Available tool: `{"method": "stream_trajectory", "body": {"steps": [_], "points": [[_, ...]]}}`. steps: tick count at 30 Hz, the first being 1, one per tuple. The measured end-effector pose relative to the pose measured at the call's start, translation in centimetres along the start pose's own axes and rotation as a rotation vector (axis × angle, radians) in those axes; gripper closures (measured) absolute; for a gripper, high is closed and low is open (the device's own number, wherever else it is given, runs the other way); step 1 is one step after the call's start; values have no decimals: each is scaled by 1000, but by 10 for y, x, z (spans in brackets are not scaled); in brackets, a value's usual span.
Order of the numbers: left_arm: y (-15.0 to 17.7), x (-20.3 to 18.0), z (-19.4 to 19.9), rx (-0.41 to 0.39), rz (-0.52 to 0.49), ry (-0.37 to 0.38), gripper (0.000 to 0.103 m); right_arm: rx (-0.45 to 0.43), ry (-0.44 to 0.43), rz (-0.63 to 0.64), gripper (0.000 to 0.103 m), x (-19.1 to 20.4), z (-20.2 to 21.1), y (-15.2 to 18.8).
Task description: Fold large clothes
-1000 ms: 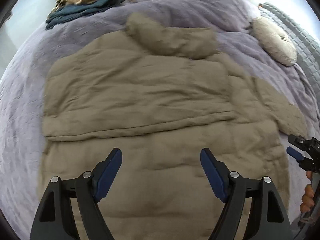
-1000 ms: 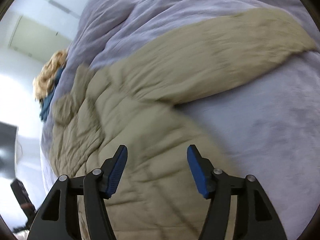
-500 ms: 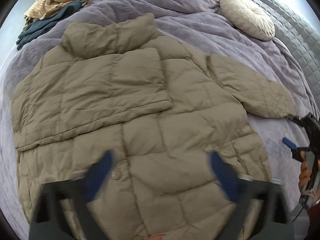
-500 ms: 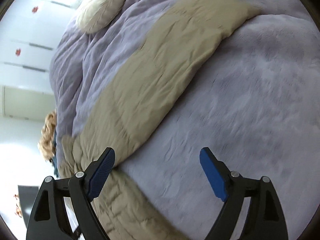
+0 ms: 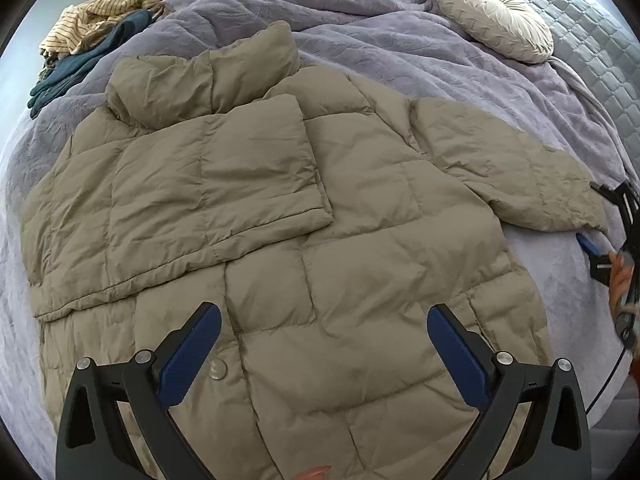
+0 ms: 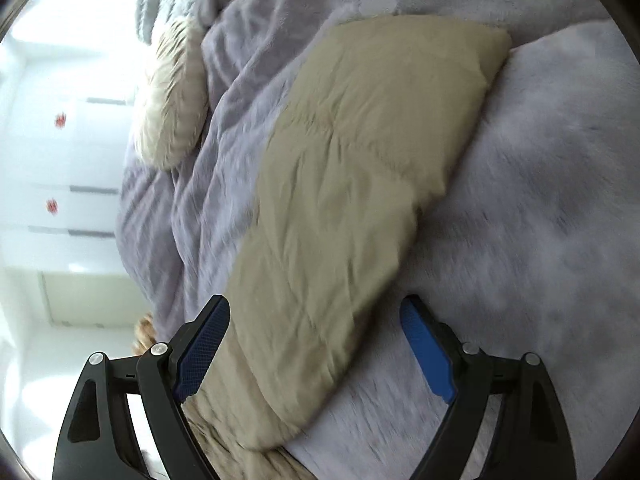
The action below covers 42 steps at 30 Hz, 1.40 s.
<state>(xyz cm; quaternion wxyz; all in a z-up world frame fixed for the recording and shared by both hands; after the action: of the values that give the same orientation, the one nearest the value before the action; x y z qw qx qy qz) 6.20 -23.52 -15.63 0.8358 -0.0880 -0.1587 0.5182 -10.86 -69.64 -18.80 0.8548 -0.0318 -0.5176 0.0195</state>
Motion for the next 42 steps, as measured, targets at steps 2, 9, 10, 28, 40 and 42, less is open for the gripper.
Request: {"method": "stream_trajectory", "body": {"steps": [2,9,10,28,40,42], "points": [[-1,0,-2,3,-1,-2,0,-14,-43,-51,14,-4,-5,-7],[-3,2,-5,2,-5,-2,0,8,-165,-139,13,0,-22,-21],[-4,5,-5,5,2,-4,0,23,-180,-134,13,3,-26,-21],[-20,97,-9,-26,199,-62,0,261,-194,132,95,119,-80,28],[-18,189,-5,-59,371,-91,0,619,-177,894,95,271,-144,278],[-11,205,-9,-51,410,-88,0,697,-155,969,95,266,-157,327]]}}
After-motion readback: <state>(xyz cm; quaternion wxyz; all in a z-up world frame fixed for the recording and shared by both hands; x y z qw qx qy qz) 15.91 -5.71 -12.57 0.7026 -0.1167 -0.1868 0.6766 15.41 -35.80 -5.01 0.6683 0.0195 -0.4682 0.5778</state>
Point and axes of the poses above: each gripper's, at about its wrist camera, not at the fingertips, and z roughly against the way its jaws point, x to its left, y to its underside, the point moved 4 cm from there along -z, roughly the way its jaws point, and after that the axes turned 15 degrees about -y, right-handed, at the moved point
